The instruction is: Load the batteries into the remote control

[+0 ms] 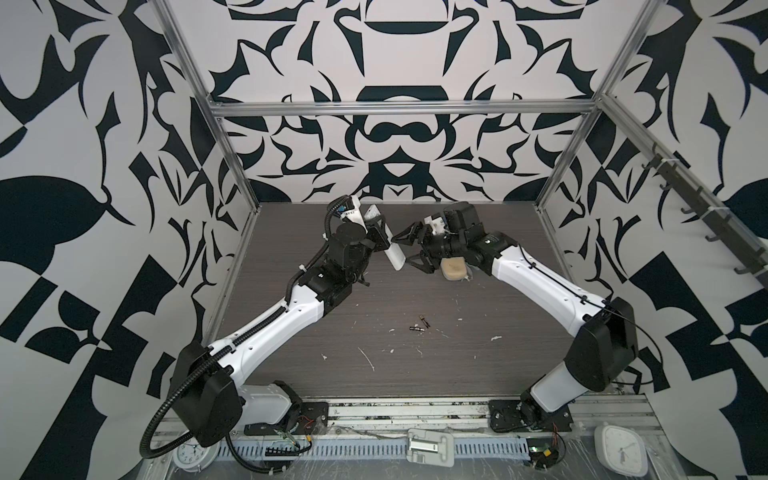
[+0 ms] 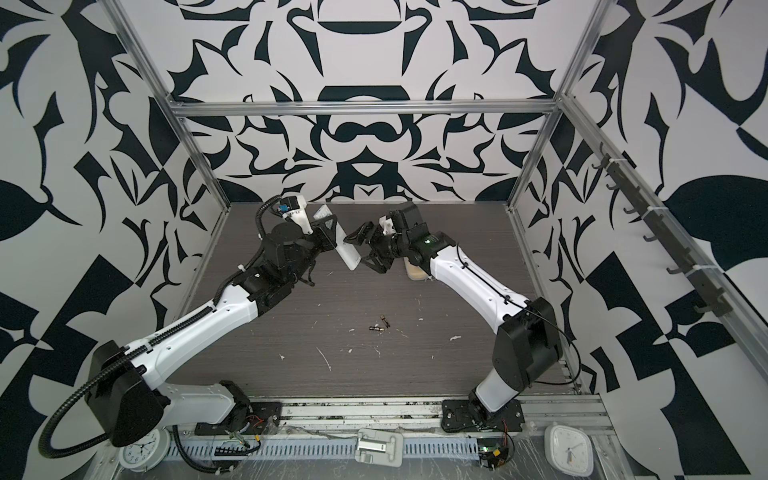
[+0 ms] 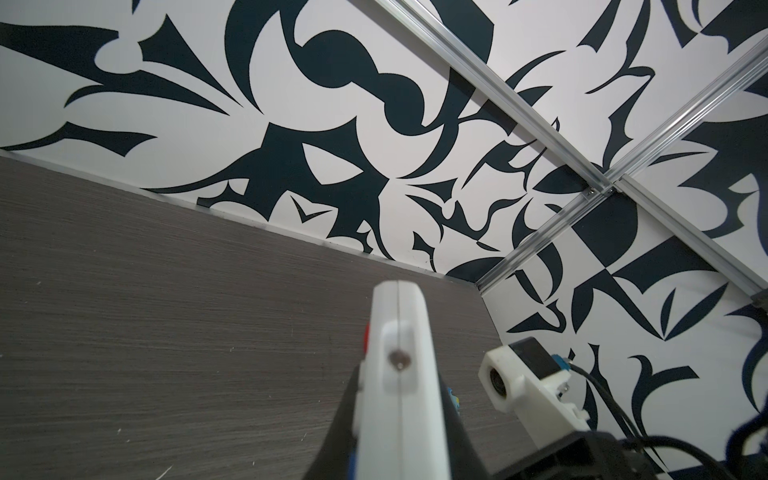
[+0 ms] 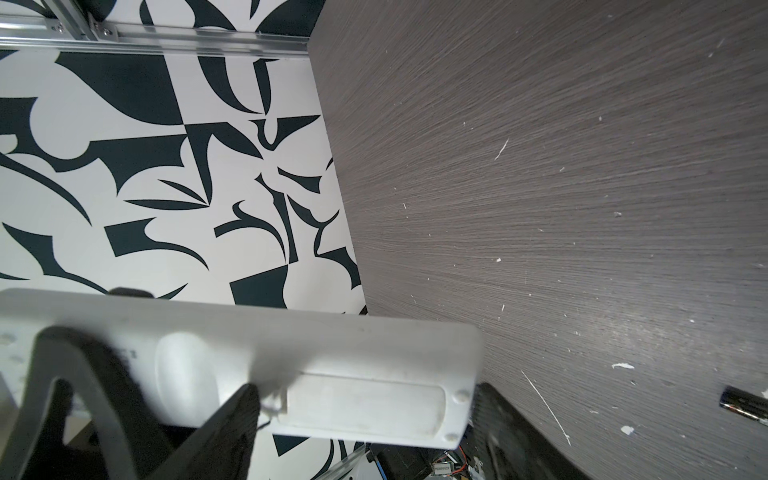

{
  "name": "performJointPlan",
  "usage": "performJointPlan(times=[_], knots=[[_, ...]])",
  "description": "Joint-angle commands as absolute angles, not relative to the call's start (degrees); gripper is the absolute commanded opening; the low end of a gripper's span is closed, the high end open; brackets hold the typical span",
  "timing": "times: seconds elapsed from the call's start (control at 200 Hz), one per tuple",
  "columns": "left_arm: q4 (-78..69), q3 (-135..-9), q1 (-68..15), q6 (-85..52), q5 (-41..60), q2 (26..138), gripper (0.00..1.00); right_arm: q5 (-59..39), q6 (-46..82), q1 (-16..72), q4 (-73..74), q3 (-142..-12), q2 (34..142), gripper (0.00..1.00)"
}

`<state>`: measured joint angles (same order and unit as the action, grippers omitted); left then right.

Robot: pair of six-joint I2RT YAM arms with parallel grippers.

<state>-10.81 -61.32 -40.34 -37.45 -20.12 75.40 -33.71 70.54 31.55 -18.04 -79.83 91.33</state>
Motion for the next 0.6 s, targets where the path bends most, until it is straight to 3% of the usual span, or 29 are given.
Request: performJointPlan(times=[0.0, 0.595], knots=[[-10.7, -63.0, -41.1, -38.0, -15.8, 73.5, 0.0, -32.5, 69.2, 31.6, -17.8, -83.4, 91.8, 0.82], [-12.2, -64.3, -41.1, -38.4, -16.6, 75.5, 0.0, -33.1, 68.1, 32.0, -19.1, -80.8, 91.5, 0.81]])
